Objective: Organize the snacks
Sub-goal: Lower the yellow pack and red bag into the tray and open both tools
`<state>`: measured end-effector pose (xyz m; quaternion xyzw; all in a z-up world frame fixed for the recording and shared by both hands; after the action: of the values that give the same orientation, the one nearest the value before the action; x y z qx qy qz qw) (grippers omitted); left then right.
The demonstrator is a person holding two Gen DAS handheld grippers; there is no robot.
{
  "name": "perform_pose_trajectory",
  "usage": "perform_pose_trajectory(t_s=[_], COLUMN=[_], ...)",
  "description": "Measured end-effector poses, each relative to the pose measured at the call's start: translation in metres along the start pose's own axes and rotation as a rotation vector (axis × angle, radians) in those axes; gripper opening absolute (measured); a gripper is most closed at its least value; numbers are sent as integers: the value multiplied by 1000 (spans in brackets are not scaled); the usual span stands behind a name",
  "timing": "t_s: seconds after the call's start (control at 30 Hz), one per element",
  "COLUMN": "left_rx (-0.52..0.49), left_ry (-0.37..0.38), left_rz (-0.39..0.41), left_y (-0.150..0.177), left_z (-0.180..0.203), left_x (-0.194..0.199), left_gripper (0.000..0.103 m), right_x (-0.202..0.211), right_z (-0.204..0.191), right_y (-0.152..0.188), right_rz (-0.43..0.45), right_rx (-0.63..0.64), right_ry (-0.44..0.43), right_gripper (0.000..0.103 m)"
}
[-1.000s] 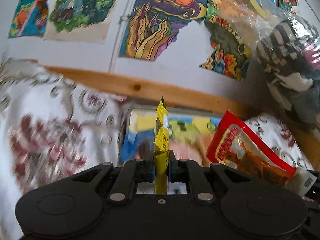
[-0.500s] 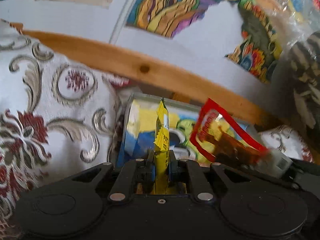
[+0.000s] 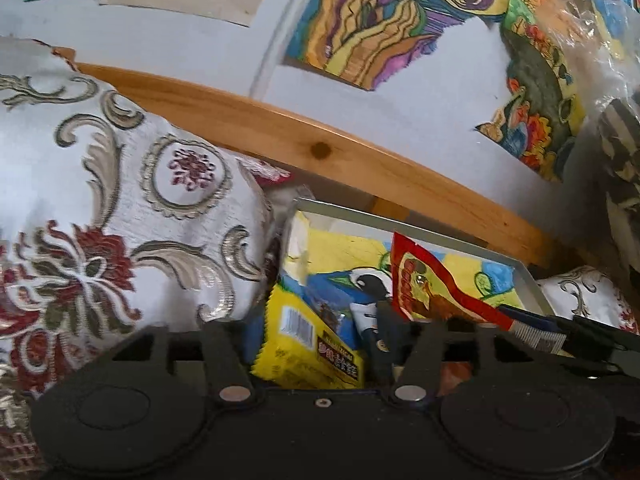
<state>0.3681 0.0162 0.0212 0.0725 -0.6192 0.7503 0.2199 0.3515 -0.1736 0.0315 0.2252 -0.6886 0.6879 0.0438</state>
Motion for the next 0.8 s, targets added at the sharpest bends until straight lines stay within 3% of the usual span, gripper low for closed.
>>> perform_pose_trajectory(t_s=[0.07, 0.23, 0.53, 0.8], left_rx=[8, 52, -3, -96], left_ry=[-11, -35, -71, -92], left_rz=[-1, 21, 79, 110], left_y=[1, -1, -23, -26], left_z=[-2, -7, 13, 37], left_x=[6, 28, 78, 130], left_gripper=[78, 96, 102, 102], right_x=[9, 36, 89, 144], right_z=[4, 15, 16, 14], right_y=[-2, -11, -32, -37], right_rz=[3, 37, 104, 138], right_rx=[-38, -112, -150, -142], right_ry=[-28, -32, -26, -9], right_gripper=[76, 84, 103, 103])
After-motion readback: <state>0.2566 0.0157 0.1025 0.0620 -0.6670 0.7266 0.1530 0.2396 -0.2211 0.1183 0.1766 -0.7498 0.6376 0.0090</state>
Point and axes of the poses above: each gripper's, at about its wrist camera, not at the fingertips, and x roughly against the way its jaws point, z to its right, y to its underside, the point moved 1 cm from there along -x, roughly the way its jaws point, and after that the axes turned 8 degrees about -x, right-handed, at the moved point
